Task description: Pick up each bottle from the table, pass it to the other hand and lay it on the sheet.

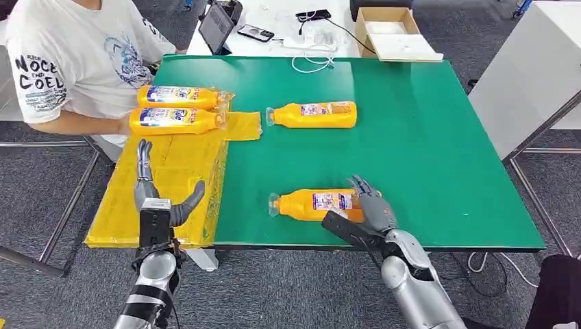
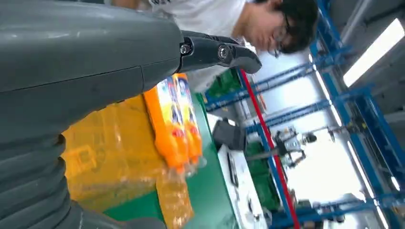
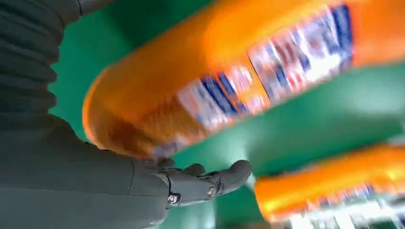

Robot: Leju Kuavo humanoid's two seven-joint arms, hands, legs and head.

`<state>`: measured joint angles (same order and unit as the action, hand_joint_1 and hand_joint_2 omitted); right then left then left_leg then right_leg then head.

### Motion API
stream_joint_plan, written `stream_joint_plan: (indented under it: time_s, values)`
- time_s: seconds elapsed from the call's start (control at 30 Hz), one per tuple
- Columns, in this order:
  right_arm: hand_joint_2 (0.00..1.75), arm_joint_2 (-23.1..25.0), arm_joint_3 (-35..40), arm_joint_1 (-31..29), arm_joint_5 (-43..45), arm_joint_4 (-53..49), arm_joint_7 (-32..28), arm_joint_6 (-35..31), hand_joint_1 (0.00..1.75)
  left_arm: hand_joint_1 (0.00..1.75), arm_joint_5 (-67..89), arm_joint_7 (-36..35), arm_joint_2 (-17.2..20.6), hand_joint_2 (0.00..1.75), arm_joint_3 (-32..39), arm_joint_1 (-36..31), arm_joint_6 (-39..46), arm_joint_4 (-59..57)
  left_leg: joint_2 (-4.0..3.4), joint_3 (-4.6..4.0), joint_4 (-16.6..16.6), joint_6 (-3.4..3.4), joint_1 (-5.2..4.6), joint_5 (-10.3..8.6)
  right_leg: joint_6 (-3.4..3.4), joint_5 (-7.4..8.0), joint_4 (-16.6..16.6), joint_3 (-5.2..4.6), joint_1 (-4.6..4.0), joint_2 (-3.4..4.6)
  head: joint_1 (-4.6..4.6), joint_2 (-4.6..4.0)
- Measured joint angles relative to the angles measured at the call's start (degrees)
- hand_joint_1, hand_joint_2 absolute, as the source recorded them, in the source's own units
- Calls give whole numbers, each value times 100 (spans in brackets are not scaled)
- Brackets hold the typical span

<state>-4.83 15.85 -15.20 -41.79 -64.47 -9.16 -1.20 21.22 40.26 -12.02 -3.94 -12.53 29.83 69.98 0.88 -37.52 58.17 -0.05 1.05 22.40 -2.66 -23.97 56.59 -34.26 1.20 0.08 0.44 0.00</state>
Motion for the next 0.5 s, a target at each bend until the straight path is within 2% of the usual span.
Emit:
stream_joint_plan:
  time_s: [0.27, 0.5]
  values:
    - [175, -35, 301, -621, -31, 919, 181, 127, 0, 0, 111, -2, -79, 175, -231, -188, -114, -454, -6, 13, 0, 0, 5, 0, 0, 0, 0, 9, -2, 1, 2, 0]
    - [175, -35, 417, -794, -39, 1195, 197, 127, 0, 0, 109, -2, -101, 175, -266, -253, -116, -638, -29, 30, 0, 0, 4, 2, 5, 6, -2, 17, -2, 7, 2, 0]
